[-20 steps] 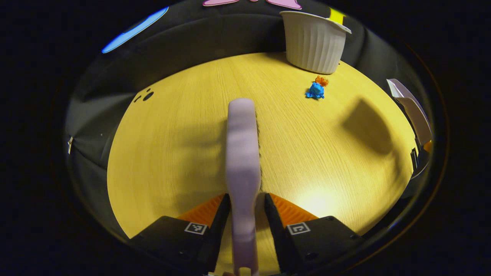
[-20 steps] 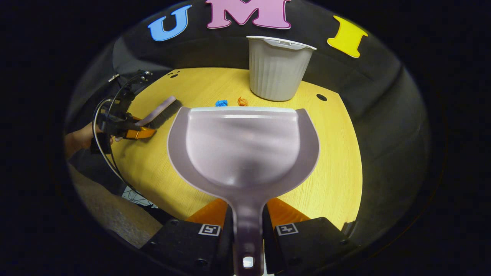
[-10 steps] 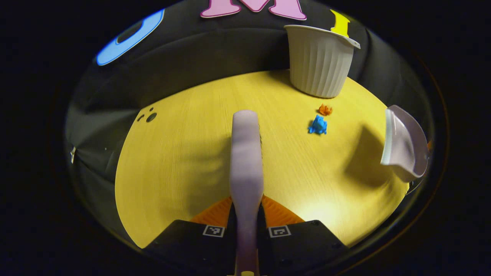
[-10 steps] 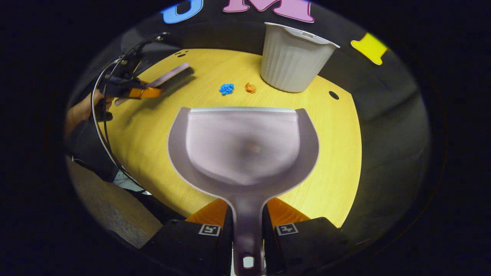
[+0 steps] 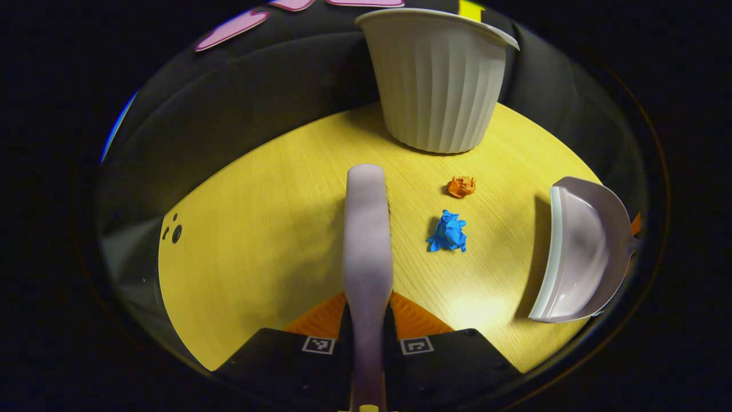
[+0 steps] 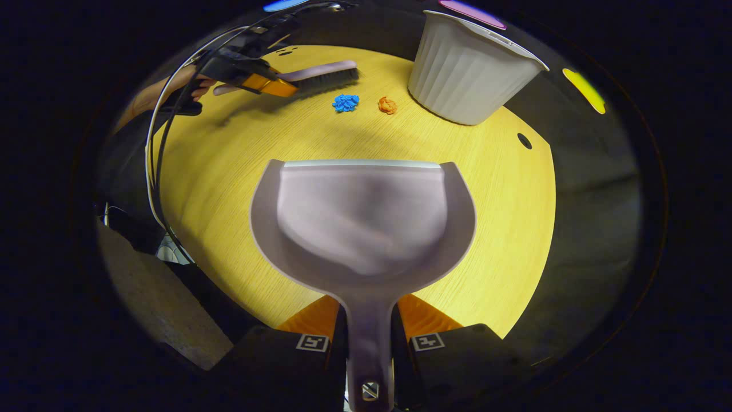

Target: Pick up the small broom and dustpan from the desktop, sweep the trash into the dustpan with the broom, and then empty the trash into the garbage bin.

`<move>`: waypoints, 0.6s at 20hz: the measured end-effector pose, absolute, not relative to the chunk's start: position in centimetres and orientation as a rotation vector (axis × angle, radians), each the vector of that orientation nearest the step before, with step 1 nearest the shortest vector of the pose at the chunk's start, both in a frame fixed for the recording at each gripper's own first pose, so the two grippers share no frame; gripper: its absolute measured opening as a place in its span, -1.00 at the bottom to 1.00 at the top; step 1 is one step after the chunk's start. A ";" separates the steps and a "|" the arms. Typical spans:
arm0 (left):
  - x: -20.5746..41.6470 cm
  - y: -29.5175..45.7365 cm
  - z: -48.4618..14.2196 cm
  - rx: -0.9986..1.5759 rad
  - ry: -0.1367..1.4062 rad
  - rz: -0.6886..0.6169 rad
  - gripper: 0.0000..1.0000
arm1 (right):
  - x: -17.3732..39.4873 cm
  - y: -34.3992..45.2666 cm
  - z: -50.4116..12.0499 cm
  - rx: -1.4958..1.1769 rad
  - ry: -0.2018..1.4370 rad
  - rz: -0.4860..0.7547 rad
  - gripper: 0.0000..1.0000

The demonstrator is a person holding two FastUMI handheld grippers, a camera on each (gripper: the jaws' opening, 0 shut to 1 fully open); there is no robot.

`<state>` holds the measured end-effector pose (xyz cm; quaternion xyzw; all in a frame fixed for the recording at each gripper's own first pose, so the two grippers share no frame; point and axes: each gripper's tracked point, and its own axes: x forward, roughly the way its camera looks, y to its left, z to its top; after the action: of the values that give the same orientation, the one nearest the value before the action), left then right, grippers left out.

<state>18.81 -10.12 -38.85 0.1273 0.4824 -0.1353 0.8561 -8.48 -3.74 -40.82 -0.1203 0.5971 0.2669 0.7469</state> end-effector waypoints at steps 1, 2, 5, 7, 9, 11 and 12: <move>19.4 -10.6 -39.2 0.290 1.019 -0.296 -0.46 | -8.3 -3.6 -41.1 -0.260 1.308 0.600 -0.34; 19.9 -11.1 -39.4 0.308 1.017 -0.310 -0.50 | -8.2 -3.5 -41.3 -0.256 1.310 0.612 -0.25; 21.0 -14.1 -39.4 0.342 1.003 -0.426 -0.46 | -7.4 -3.7 -42.3 -0.251 1.319 0.632 -0.24; 20.5 -17.6 -39.5 0.318 1.001 -0.554 -0.46 | -6.9 -4.2 -42.9 -0.267 1.312 0.640 -0.25; 19.4 -20.1 -39.1 0.287 1.009 -0.641 -0.46 | -6.9 -4.6 -43.0 -0.251 1.304 0.643 -0.24; 17.4 -22.4 -38.4 0.243 1.021 -0.723 -0.46 | -6.9 -5.0 -43.2 -0.243 1.305 0.643 -0.24; 16.5 -23.3 -38.0 0.228 1.026 -0.767 -0.46 | -7.0 -5.1 -43.2 -0.242 1.308 0.644 -0.24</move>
<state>16.53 -23.31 -38.02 0.1063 0.4777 -0.3568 0.7958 -7.04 -5.09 -43.22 -0.1105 0.5960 0.2934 0.7393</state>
